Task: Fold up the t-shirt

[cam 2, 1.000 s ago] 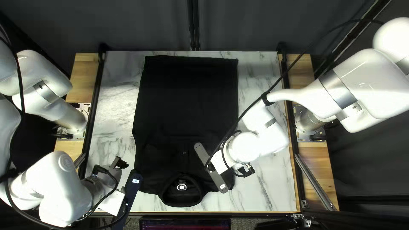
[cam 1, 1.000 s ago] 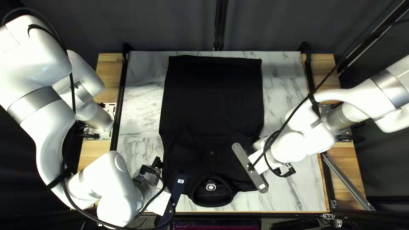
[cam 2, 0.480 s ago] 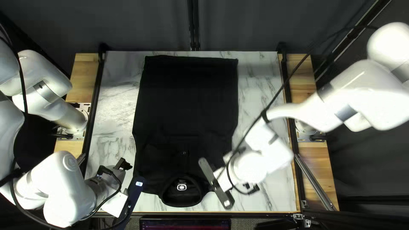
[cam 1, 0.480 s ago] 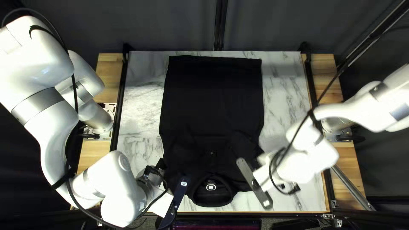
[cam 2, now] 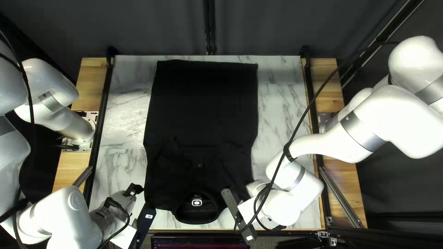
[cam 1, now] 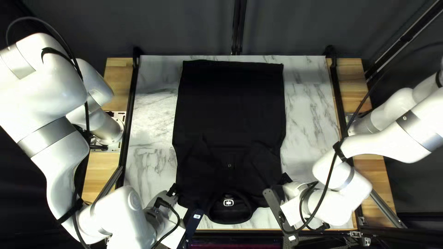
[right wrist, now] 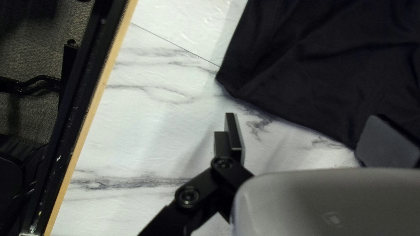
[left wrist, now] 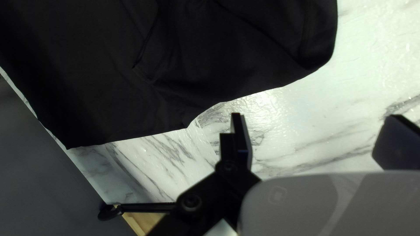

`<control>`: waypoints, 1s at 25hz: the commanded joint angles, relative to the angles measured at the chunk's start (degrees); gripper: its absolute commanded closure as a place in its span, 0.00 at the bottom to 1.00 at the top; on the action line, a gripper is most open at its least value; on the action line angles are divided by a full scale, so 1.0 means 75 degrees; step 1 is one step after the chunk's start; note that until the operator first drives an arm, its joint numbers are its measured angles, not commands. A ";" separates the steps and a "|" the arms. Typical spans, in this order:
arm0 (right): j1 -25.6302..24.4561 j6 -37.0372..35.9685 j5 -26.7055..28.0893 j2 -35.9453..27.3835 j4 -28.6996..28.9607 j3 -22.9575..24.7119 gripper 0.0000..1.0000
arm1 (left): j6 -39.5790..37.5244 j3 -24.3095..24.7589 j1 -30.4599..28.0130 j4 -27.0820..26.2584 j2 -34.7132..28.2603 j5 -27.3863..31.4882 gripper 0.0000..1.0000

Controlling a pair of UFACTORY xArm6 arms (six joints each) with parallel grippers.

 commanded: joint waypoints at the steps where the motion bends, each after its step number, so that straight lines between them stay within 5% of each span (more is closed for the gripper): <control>1: 0.0241 0.0974 0.0075 0.0333 -0.0635 -0.0187 0.00 | -0.0002 0.0191 -0.0011 0.0227 0.0005 -0.0221 0.00; 3: 0.0470 0.1660 0.0415 0.0323 -0.1004 -0.0208 0.00 | -0.0005 0.0298 -0.0063 0.0394 -0.0043 -0.0188 0.00; 14: 0.0306 0.1452 0.0003 0.0604 -0.0989 -0.0205 0.00 | -0.0039 0.0174 -0.0028 0.0362 0.0156 -0.0285 0.00; 25: 0.0614 0.2329 0.0136 0.1286 -0.1566 -0.0716 0.00 | -0.0081 0.0279 -0.0025 0.0370 0.0115 -0.0373 0.00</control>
